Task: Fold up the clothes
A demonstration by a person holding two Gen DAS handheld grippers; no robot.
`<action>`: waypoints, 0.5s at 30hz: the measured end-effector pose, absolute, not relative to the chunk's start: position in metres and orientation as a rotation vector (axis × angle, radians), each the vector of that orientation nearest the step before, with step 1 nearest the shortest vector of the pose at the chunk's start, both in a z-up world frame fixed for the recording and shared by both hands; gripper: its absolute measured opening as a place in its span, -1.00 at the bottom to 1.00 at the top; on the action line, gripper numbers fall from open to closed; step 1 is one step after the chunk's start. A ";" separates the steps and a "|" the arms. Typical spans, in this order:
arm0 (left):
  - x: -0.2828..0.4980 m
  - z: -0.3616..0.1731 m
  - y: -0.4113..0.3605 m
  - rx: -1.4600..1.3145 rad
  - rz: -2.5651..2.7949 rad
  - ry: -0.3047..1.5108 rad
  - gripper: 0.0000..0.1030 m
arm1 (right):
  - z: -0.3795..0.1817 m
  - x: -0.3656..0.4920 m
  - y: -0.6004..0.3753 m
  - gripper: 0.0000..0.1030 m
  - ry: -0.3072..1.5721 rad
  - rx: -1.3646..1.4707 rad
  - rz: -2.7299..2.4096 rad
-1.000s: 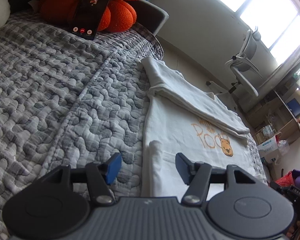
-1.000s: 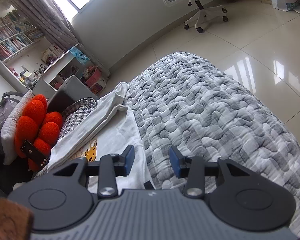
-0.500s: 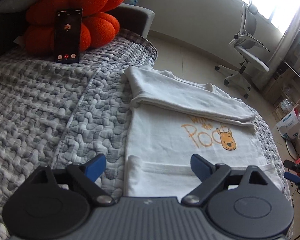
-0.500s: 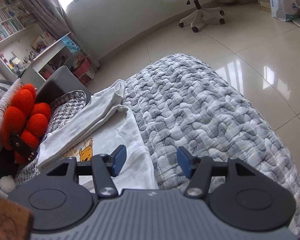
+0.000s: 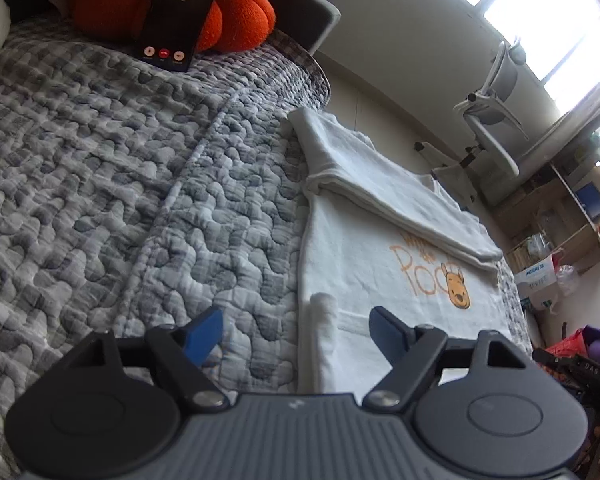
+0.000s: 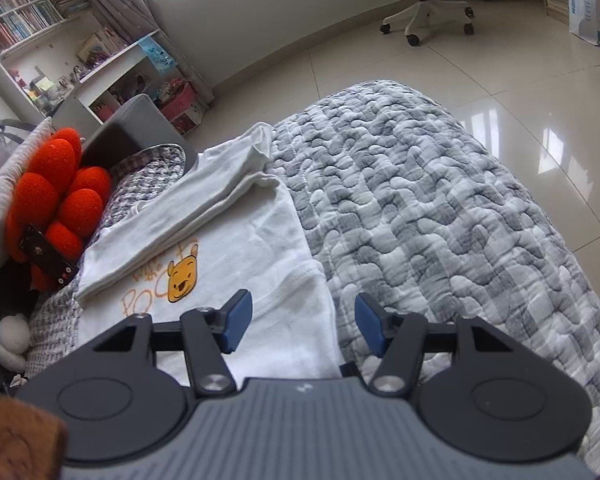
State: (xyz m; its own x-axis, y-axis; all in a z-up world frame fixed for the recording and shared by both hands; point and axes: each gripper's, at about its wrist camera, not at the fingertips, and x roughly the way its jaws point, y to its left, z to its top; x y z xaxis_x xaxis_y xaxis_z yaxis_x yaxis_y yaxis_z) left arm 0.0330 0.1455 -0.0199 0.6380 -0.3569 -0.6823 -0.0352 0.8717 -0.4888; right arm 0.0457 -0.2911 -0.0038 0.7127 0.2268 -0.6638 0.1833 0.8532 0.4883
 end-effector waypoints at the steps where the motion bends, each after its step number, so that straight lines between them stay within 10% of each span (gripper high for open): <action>1: 0.033 -0.019 0.149 -0.509 -0.199 0.857 0.49 | -0.004 0.047 -0.290 0.18 0.793 0.571 0.034; 15: 0.039 -0.025 0.122 -0.468 -0.285 0.867 -0.21 | -0.010 0.051 -0.278 -0.17 0.831 0.484 0.001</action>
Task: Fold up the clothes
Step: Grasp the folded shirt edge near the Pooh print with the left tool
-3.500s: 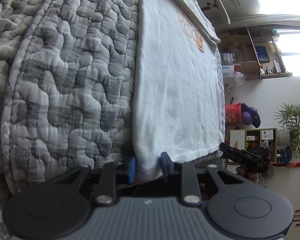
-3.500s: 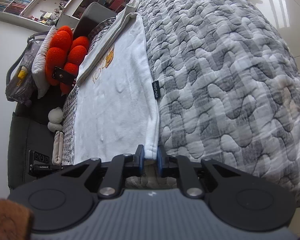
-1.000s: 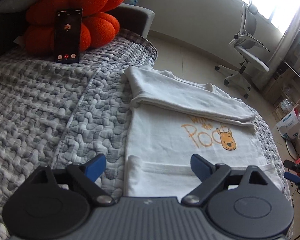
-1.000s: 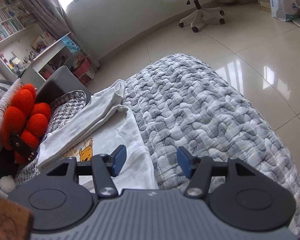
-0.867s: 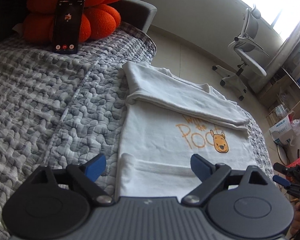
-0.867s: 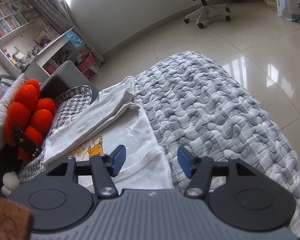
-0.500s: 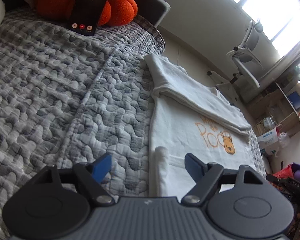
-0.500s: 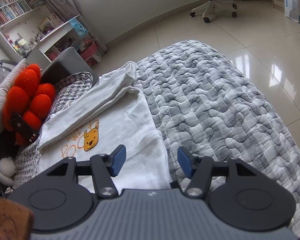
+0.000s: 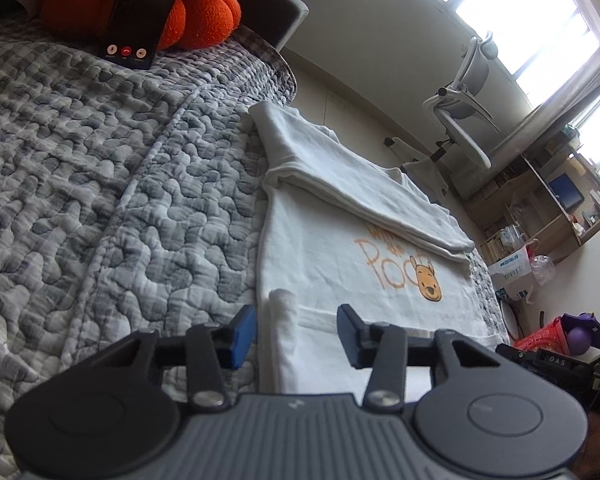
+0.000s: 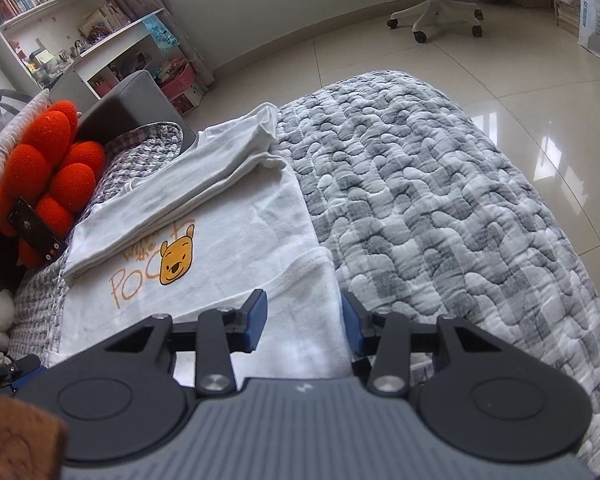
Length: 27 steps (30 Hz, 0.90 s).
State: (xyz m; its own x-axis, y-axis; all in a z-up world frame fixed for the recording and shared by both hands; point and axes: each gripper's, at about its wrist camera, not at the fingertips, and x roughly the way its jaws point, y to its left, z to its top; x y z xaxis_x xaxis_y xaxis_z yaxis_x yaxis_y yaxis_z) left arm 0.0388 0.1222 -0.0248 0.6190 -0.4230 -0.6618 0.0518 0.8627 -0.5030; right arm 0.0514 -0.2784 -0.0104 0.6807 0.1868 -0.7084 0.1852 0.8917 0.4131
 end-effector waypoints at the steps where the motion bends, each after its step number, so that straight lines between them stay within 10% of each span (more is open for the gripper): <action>1: 0.039 -0.025 0.121 -0.461 -0.282 0.867 -0.23 | -0.011 0.051 -0.279 -0.19 0.831 0.488 0.000; 10: 0.035 -0.026 0.118 -0.440 -0.257 0.851 -0.67 | -0.011 0.047 -0.282 -0.37 0.822 0.510 -0.006; 27: 0.036 -0.029 0.108 -0.438 -0.249 0.864 -0.67 | -0.010 0.046 -0.287 -0.40 0.797 0.537 -0.040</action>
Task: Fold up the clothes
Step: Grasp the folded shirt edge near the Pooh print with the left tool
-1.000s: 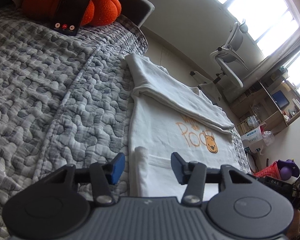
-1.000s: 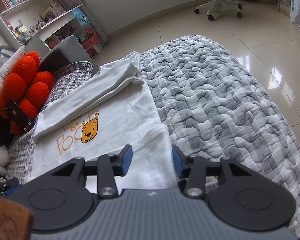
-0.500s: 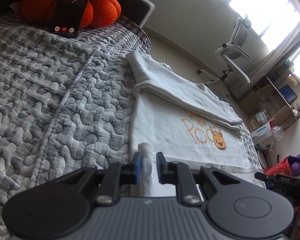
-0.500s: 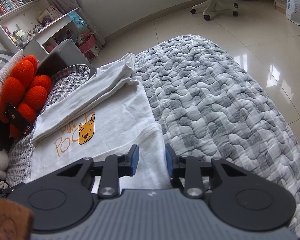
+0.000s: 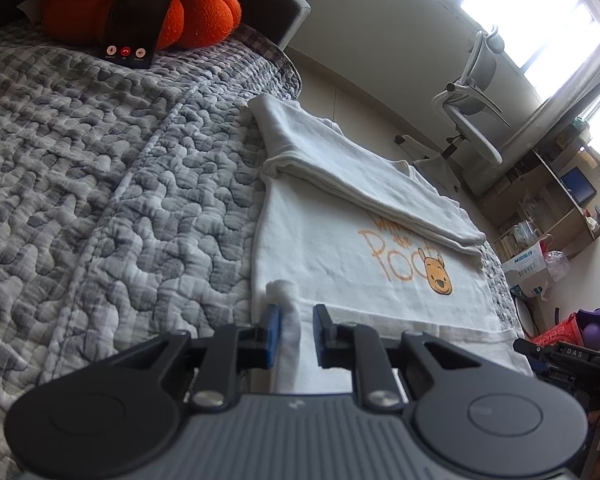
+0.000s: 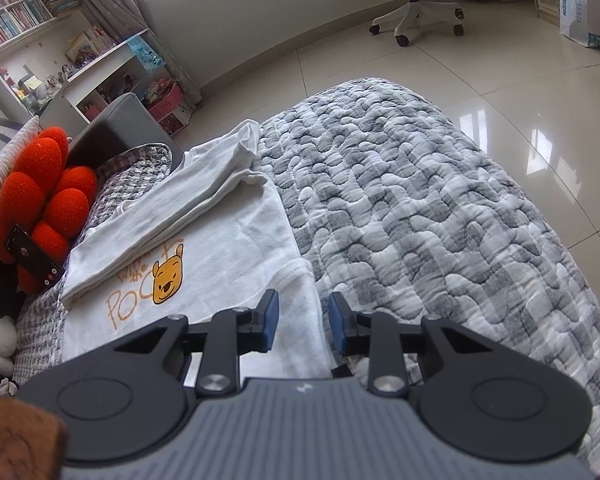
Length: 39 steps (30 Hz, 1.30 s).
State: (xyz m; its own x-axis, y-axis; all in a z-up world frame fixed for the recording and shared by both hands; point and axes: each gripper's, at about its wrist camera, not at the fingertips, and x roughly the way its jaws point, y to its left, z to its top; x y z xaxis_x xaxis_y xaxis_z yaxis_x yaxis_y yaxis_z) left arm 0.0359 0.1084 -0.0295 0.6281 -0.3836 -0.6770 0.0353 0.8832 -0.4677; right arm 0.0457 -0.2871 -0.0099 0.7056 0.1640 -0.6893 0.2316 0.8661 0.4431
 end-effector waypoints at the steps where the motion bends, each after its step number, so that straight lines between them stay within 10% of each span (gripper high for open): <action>1: 0.036 -0.030 0.108 -0.433 -0.243 0.865 -0.67 | -0.011 0.047 -0.287 -0.40 0.799 0.538 -0.039; 18: 0.028 -0.023 0.105 -0.422 -0.171 0.829 -0.86 | -0.008 0.045 -0.279 -0.87 0.757 0.498 -0.058; 39: 0.025 -0.018 0.098 -0.379 -0.157 0.804 -0.86 | -0.006 0.049 -0.268 -0.88 0.722 0.451 -0.111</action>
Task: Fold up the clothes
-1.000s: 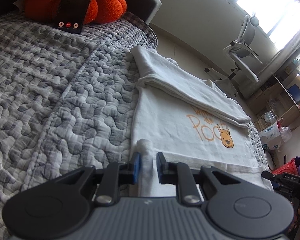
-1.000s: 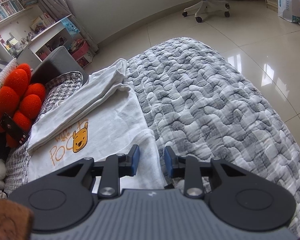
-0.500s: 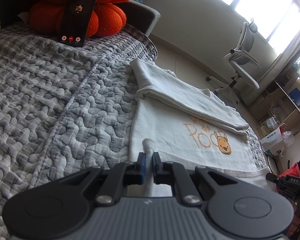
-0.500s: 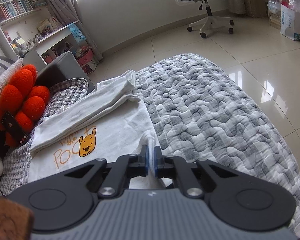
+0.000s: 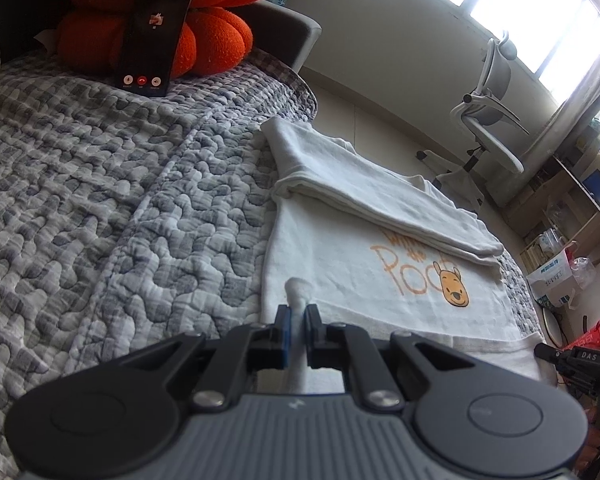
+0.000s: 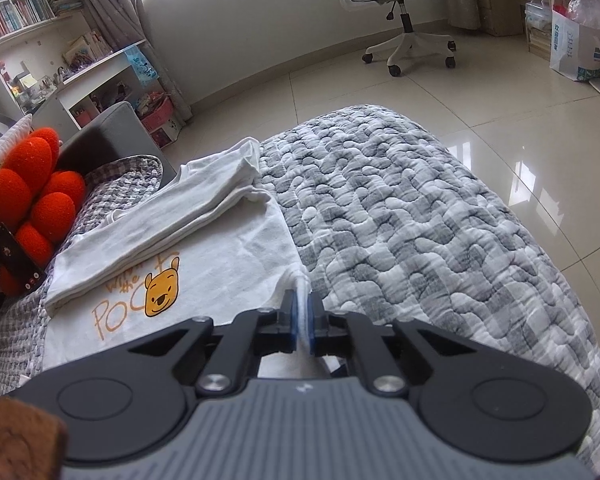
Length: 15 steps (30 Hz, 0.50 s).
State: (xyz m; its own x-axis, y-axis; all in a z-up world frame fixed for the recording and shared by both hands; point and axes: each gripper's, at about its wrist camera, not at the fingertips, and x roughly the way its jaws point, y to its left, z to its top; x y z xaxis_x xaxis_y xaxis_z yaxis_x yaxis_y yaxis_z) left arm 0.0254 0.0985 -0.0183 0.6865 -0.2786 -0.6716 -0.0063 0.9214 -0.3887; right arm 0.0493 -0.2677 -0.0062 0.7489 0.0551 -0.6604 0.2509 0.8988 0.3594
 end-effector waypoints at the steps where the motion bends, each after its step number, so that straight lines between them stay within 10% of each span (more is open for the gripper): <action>1: 0.025 -0.018 0.098 -0.378 -0.155 0.801 -0.86 | -0.006 0.049 -0.267 -0.88 0.719 0.446 -0.113; 15: 0.018 -0.010 0.098 -0.385 -0.161 0.735 -0.87 | 0.000 0.046 -0.262 -0.89 0.653 0.399 -0.107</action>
State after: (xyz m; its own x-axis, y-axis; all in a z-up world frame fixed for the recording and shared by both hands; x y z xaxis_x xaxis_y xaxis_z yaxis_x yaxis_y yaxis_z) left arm 0.0176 0.0985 -0.0101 0.7333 -0.2761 -0.6214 0.0094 0.9179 -0.3967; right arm 0.0463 -0.2623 0.0001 0.7916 0.0268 -0.6104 0.2210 0.9189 0.3269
